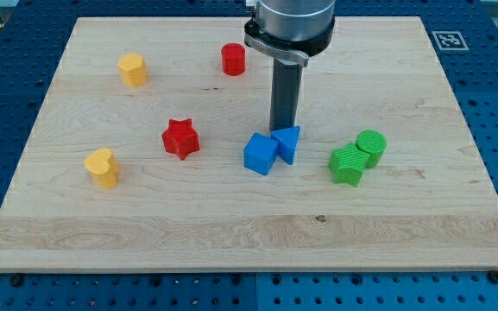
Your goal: Move the red circle towards the red star
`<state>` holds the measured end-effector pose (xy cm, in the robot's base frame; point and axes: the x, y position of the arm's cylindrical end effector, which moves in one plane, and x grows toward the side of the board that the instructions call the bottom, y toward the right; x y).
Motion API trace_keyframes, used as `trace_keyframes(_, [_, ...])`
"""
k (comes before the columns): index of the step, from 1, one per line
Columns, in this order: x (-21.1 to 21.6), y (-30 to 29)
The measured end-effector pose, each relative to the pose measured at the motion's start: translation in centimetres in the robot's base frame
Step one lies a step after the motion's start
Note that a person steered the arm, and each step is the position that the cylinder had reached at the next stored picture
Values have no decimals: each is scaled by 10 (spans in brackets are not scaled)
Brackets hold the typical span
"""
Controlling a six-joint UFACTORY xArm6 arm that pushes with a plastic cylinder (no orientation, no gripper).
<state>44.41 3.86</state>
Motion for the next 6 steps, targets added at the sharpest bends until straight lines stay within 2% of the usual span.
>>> trace_keyframes(2, [5, -2])
trace_keyframes(3, [-14, -1])
trace_keyframes(6, [-118, -3])
